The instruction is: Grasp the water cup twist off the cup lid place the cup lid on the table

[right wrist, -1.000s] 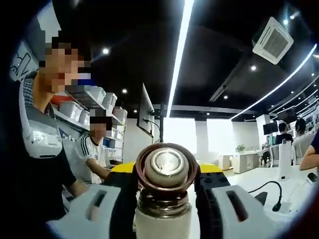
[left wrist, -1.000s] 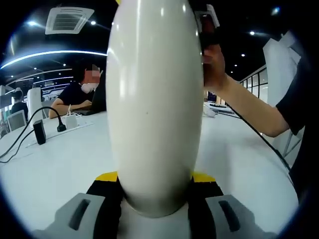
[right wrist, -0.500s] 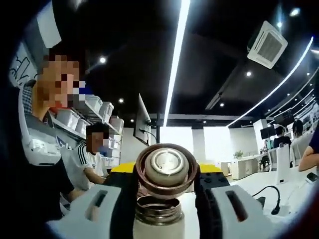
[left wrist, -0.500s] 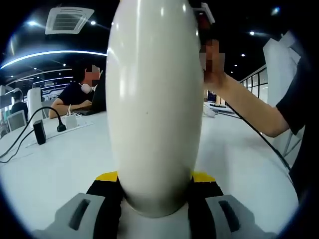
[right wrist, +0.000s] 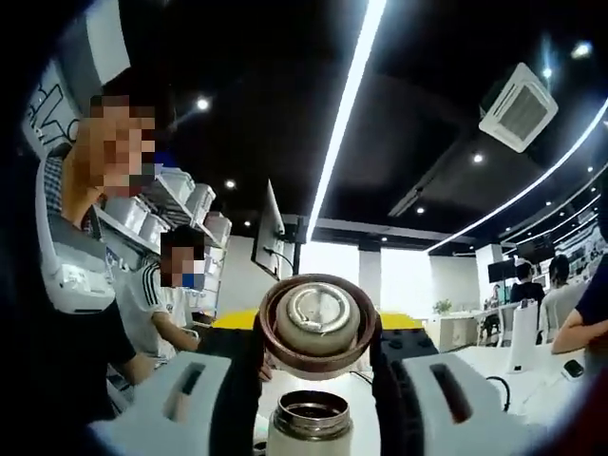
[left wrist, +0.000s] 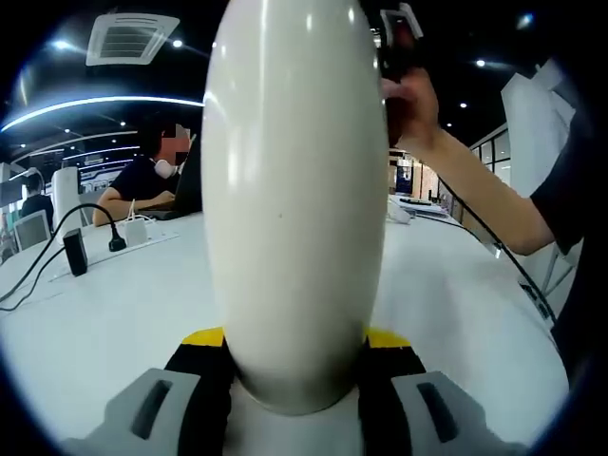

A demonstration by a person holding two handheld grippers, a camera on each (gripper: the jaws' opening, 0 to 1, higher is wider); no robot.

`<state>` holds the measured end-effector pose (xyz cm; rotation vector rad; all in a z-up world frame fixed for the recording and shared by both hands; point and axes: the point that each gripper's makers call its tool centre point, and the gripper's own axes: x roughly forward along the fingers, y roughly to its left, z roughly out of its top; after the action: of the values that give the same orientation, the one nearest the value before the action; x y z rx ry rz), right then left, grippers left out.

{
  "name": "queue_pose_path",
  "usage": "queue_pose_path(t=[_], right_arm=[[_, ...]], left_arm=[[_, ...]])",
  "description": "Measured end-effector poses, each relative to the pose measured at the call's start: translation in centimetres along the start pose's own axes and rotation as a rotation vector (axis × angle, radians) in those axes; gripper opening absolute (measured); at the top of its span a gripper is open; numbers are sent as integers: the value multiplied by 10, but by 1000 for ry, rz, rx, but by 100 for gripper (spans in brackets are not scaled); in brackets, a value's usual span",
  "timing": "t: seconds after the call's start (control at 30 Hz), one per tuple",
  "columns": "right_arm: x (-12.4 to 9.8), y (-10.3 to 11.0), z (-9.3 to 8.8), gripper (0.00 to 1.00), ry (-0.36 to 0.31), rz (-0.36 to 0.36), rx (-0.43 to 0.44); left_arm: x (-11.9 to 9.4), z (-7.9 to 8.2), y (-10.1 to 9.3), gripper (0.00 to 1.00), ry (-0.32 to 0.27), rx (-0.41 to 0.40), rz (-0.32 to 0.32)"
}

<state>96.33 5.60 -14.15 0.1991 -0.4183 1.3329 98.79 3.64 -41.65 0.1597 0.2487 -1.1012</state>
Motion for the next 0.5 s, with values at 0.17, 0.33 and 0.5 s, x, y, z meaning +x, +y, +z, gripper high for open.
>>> queue_pose_path(t=[0.17, 0.33, 0.5], right_arm=[[-8, 2, 7, 46, 17, -22, -24], [-18, 4, 16, 46, 34, -40, -50], [-27, 9, 26, 46, 51, -54, -74]], left_arm=[[-1, 0, -3, 53, 0, 0, 1], [-1, 0, -4, 53, -1, 0, 2], [-2, 0, -2, 53, -1, 0, 4]])
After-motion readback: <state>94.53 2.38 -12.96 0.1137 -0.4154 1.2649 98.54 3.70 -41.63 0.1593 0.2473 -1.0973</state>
